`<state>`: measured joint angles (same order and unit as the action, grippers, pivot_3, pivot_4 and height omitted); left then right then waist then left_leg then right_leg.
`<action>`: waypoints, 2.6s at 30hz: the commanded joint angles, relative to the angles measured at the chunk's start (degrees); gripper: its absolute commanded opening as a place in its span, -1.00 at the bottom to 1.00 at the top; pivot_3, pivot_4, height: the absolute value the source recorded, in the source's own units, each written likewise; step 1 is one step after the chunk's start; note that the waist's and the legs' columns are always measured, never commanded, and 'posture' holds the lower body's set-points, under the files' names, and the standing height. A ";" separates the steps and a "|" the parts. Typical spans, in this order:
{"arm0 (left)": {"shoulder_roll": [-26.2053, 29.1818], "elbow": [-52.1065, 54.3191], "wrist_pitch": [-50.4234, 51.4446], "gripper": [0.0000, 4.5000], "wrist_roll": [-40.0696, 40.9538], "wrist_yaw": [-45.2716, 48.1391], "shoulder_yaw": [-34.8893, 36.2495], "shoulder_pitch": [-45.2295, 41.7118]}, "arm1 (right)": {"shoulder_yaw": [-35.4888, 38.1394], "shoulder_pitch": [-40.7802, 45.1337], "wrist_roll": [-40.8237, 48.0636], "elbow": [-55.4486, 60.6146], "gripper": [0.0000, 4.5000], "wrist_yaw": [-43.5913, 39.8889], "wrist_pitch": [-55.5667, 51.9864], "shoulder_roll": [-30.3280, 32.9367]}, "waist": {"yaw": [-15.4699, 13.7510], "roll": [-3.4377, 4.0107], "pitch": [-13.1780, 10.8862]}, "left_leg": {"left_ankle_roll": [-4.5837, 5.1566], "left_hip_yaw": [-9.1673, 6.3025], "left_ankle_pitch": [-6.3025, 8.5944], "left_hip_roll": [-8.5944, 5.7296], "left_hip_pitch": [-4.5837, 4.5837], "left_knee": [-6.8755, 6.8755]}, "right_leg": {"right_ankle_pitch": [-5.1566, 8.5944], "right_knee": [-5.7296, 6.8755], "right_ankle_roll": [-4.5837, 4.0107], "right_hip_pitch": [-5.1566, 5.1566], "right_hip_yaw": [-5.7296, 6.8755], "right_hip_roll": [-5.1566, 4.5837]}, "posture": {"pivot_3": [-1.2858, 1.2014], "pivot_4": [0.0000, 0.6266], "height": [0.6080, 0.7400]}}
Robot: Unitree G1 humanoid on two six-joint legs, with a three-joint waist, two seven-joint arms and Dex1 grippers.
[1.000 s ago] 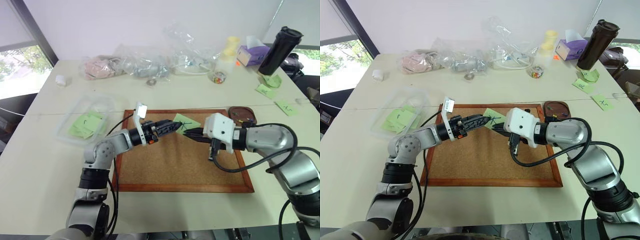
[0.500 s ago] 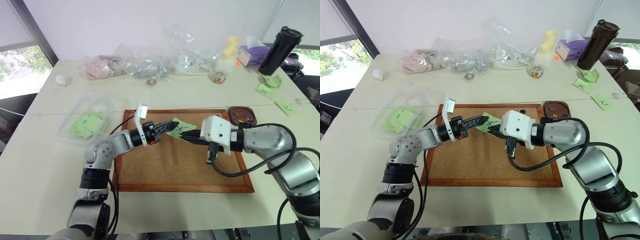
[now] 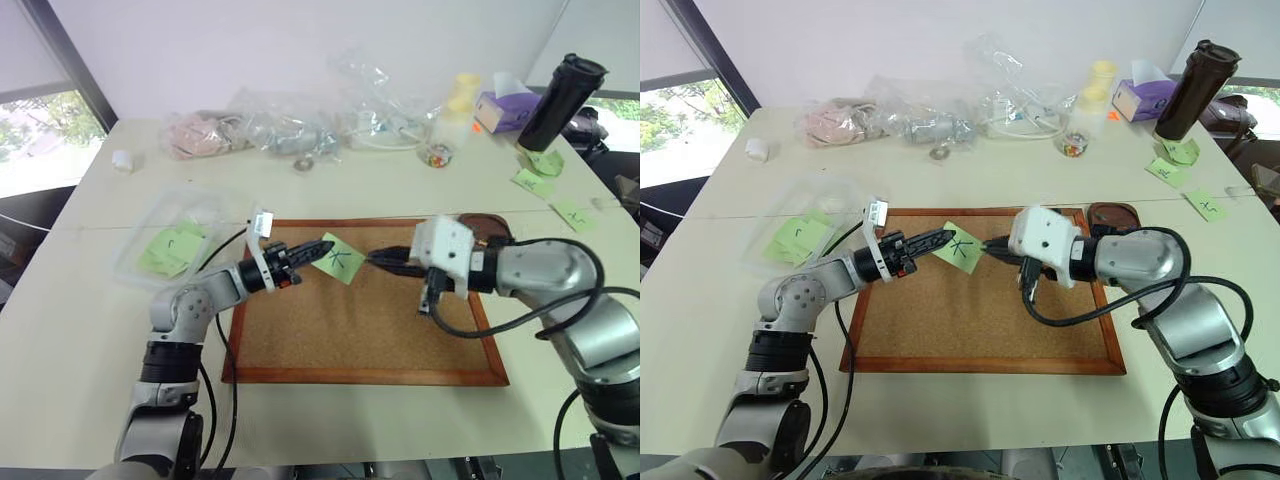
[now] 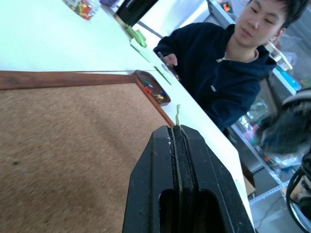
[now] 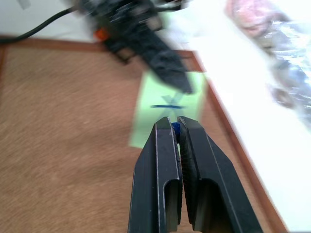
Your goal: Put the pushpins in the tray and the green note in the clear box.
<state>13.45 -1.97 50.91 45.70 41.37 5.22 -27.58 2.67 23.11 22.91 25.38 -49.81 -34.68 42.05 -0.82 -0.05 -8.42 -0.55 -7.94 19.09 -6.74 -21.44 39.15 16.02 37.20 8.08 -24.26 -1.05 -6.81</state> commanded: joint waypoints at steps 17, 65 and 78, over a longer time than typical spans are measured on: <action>8.71 18.48 -9.81 -0.98 -9.46 1.17 -7.61 7.48 | 10.90 10.63 -6.94 -53.95 -1.00 10.49 9.07 0.30 | 0.49 0.06 0.02 | -0.01 0.13 0.00 0.04 0.01 -0.11 | 0.00 0.01 0.00 -0.10 -0.07 0.01 | 0.03 -0.52 1.00; 14.11 25.40 -6.78 -1.00 -7.00 -1.24 -4.73 6.24 | 5.99 -0.64 15.27 -1.21 0.97 -6.81 -11.25 9.55 | 0.05 0.05 -0.01 | 0.00 0.03 0.00 0.04 -0.04 -0.04 | 0.00 -0.02 0.00 -0.05 -0.03 -0.03 | 0.03 -0.52 1.00; 32.83 17.86 -6.70 -1.00 -9.56 -7.20 21.13 4.62 | -1.57 1.55 12.30 -2.59 0.97 -6.48 -7.07 5.56 | 0.60 -0.12 -0.12 | 0.00 0.06 0.00 0.10 -0.01 -0.24 | 0.00 -0.02 0.00 -0.18 -0.04 0.00 | 0.03 -0.52 1.00</action>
<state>44.81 17.82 45.54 37.48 33.57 22.78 -24.30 0.77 23.55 35.54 22.22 -56.04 -43.14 47.86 -0.23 -0.17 -8.54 -0.56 -7.89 19.09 -6.64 -21.45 38.91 16.02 37.18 8.08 -24.44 -1.08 -6.81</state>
